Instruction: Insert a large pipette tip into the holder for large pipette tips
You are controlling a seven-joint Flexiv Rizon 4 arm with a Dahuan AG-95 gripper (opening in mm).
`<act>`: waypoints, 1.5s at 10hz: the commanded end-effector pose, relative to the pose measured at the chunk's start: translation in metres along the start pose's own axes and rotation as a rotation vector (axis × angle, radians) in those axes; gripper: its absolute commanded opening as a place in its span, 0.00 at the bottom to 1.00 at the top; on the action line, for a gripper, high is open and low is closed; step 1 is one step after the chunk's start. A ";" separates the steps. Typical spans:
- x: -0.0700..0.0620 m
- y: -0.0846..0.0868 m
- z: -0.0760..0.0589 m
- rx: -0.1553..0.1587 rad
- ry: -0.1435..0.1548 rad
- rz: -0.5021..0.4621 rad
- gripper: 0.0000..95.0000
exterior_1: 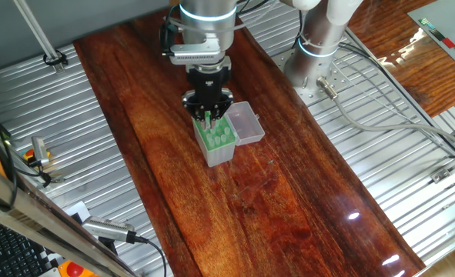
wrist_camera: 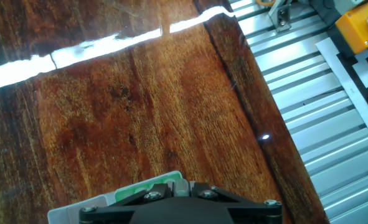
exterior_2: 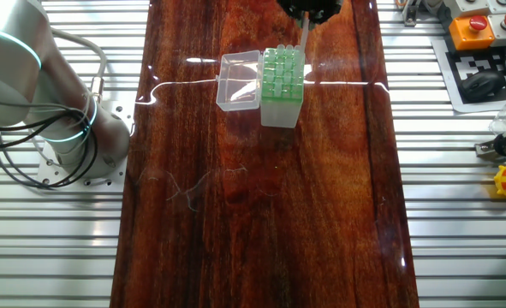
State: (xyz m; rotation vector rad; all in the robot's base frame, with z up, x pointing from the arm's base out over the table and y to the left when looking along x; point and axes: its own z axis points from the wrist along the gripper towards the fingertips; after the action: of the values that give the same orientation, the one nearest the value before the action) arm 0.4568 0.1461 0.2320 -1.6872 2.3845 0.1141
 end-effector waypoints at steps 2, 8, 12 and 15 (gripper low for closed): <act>-0.001 -0.001 0.001 -0.003 0.011 -0.015 0.20; -0.001 0.000 -0.001 -0.024 0.043 -0.026 0.60; -0.002 0.000 -0.001 -0.026 0.070 -0.029 0.60; -0.002 0.000 -0.001 -0.026 0.070 -0.029 0.60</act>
State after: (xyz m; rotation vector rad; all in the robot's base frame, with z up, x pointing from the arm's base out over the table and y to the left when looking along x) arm 0.4571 0.1474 0.2330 -1.7644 2.4175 0.0821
